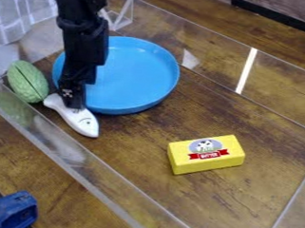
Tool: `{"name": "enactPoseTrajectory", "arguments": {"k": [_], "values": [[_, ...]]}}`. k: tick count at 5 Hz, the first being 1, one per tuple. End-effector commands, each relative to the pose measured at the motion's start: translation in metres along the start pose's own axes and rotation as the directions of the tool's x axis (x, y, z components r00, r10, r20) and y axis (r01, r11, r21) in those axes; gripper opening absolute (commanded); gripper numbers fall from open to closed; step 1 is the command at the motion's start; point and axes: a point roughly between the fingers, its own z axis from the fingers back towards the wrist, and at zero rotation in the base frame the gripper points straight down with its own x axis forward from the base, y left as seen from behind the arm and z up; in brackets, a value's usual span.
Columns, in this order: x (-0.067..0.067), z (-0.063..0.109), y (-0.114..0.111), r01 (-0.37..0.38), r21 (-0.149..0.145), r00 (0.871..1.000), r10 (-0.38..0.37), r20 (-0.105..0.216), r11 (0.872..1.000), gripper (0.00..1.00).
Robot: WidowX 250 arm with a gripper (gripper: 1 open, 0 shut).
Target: Put the white object in the blue tray
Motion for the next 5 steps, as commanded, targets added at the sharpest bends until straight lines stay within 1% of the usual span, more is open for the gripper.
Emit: {"name": "enactPoseTrajectory", "arguments": {"k": [1, 4, 5], "values": [[-0.015, -0.035, -0.01, -0.122, -0.097, 0.992, 0.12, -0.031, 0.988, 1.0], [-0.007, -0.041, -0.027, -0.041, -0.101, 0.999, 0.041, -0.002, 0.994, 1.0], [-0.011, -0.041, -0.029, -0.067, -0.103, 0.998, 0.068, 0.002, 0.992, 1.0]]}}
